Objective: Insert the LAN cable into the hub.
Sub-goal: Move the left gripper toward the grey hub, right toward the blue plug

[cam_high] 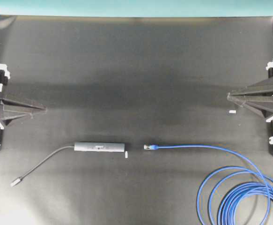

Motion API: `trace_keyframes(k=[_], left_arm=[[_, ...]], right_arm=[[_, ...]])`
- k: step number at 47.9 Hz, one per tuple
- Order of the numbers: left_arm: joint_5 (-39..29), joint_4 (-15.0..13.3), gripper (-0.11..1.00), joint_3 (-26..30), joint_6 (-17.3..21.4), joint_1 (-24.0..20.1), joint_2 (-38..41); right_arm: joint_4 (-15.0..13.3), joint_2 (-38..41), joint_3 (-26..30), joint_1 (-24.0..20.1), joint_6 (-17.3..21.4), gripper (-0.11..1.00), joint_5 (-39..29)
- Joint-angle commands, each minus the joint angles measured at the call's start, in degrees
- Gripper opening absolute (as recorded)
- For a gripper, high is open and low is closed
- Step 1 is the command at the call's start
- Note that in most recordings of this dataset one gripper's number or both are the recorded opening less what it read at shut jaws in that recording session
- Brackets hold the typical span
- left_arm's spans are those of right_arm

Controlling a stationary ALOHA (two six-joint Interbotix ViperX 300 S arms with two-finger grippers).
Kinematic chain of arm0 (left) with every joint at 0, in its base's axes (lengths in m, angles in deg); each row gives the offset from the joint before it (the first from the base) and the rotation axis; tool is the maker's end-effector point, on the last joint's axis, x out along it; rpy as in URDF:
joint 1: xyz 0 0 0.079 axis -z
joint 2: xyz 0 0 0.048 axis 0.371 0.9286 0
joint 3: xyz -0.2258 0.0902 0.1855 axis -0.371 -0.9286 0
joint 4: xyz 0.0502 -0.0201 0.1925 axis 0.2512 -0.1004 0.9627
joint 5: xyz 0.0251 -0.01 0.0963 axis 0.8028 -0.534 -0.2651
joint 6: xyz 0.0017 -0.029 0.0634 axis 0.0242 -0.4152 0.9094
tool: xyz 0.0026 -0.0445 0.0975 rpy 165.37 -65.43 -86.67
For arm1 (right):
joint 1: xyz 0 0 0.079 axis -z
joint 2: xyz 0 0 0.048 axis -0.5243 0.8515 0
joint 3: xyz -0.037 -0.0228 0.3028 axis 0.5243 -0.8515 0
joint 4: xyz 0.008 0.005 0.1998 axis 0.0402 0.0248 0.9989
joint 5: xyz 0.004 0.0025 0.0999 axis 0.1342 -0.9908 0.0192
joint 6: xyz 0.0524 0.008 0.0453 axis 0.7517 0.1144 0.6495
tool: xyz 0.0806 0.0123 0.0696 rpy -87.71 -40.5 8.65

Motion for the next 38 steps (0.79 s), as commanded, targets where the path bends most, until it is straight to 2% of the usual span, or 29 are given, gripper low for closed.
trace_keyframes(k=[1,5,13,26,29,32,35,38], left_arm=[[2.20,2.37,0.06,2.37,-0.70,0.70,0.53],[3.87,2.37,0.02,2.11,-0.97,0.88,1.05],[3.87,2.37,0.00,1.76,-1.23,1.05,3.96],[7.65,2.37,0.02,1.05,-3.87,1.76,11.69],[8.96,2.37,0.09,0.44,-4.92,2.11,13.97],[10.90,2.37,0.23,-0.18,-6.33,2.29,16.26],[13.71,2.37,0.42,-0.88,-7.91,2.20,18.90],[16.35,2.37,0.61,-1.76,-8.88,1.93,20.65]], right_arm=[[0.26,0.97,0.70,0.70,0.18,0.03,0.35],[1.85,2.55,1.67,0.35,0.88,0.00,-2.02],[1.85,7.38,3.78,-0.44,2.90,0.00,-7.82],[1.85,16.00,5.45,-0.53,7.03,0.00,-8.26],[1.85,17.93,6.06,-0.62,8.09,0.00,-8.17],[1.85,19.34,6.50,-0.70,8.79,0.03,-8.26],[1.85,20.57,6.86,-0.70,9.32,0.13,-8.26],[1.85,21.80,7.38,-0.62,9.49,0.27,-8.44]])
